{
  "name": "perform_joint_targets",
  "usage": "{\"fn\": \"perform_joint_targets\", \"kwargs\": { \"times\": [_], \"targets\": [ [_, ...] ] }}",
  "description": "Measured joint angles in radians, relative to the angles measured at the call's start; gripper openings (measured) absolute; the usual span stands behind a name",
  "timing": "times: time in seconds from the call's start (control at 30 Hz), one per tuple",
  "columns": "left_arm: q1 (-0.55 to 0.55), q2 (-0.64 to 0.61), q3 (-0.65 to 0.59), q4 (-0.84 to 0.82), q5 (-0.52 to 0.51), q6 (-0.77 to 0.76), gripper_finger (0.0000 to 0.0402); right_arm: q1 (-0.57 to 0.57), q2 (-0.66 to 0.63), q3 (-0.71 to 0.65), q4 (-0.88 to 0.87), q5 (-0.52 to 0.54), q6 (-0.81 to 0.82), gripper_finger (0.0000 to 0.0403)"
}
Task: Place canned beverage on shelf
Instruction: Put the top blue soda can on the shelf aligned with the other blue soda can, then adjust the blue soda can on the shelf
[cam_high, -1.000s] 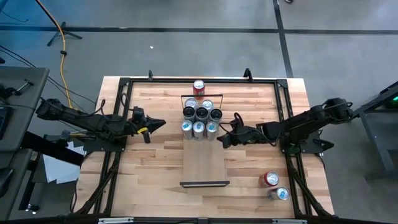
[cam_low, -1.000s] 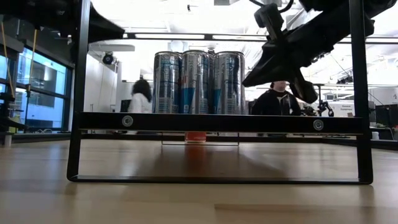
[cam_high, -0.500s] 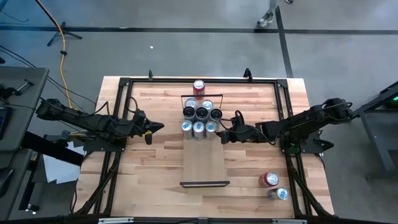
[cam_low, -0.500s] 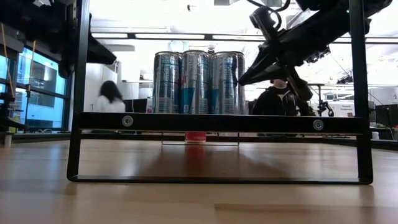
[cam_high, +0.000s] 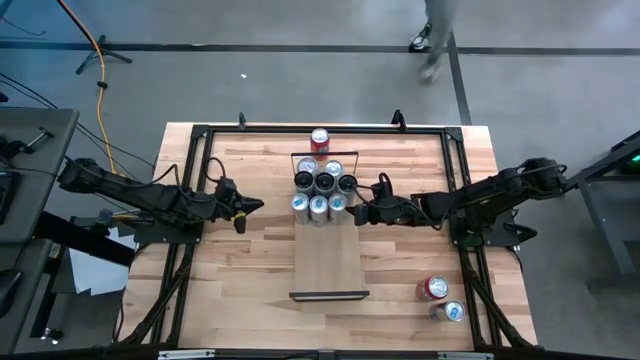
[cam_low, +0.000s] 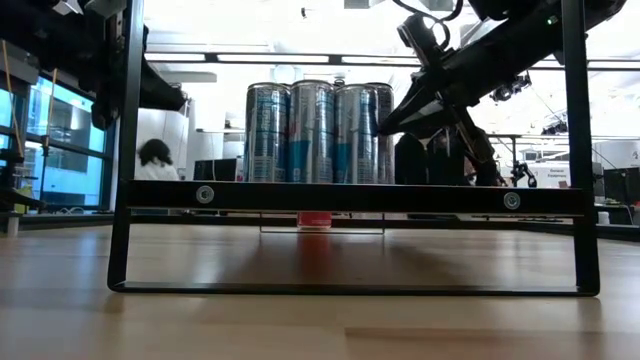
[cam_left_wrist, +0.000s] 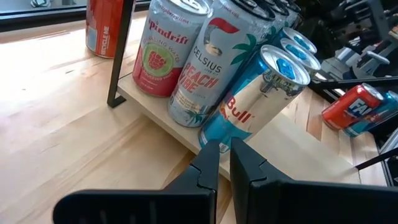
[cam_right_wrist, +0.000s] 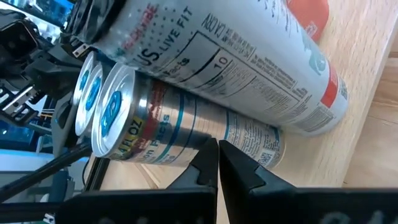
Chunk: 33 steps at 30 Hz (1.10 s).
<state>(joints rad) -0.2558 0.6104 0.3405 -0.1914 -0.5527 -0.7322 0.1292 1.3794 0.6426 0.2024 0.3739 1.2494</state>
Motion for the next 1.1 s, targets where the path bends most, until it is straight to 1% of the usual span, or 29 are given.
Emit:
{"fn": "perform_joint_targets", "kwargs": {
  "times": [0.17,0.4,0.5,0.63,0.73,0.8,0.87,1.0,1.1],
  "targets": [
    [0.000,0.014,0.000,-0.001,0.001,-0.013,0.0000,-0.005,0.000,0.000,0.003,-0.019,0.000,0.0000],
    [0.000,0.034,0.000,-0.003,0.006,-0.024,0.0000,-0.005,0.000,0.000,0.005,-0.019,-0.010,0.0000],
    [0.000,0.033,0.000,0.001,0.047,-0.025,0.0000,-0.005,-0.003,0.000,0.005,-0.042,-0.019,0.0000],
    [0.000,0.022,0.009,0.007,0.137,-0.058,0.0000,0.011,-0.010,0.000,-0.006,-0.128,-0.046,0.0000],
    [-0.015,0.042,0.037,0.032,0.167,-0.076,0.0000,0.037,-0.022,0.000,-0.032,-0.137,-0.042,0.0000],
    [-0.046,0.099,0.076,0.037,0.166,-0.078,0.0000,0.052,-0.042,0.000,-0.058,-0.112,-0.031,0.0000],
    [-0.083,0.178,0.118,0.033,0.116,-0.078,0.0000,0.063,-0.077,0.000,-0.117,-0.068,-0.016,0.0000],
    [-0.155,0.397,0.229,0.060,0.014,-0.109,0.0000,0.075,-0.165,0.000,-0.264,0.016,0.005,0.0000],
    [-0.194,0.582,0.331,0.084,-0.047,-0.187,0.0000,0.076,-0.235,0.000,-0.360,0.058,0.008,0.0000]
  ]
}}
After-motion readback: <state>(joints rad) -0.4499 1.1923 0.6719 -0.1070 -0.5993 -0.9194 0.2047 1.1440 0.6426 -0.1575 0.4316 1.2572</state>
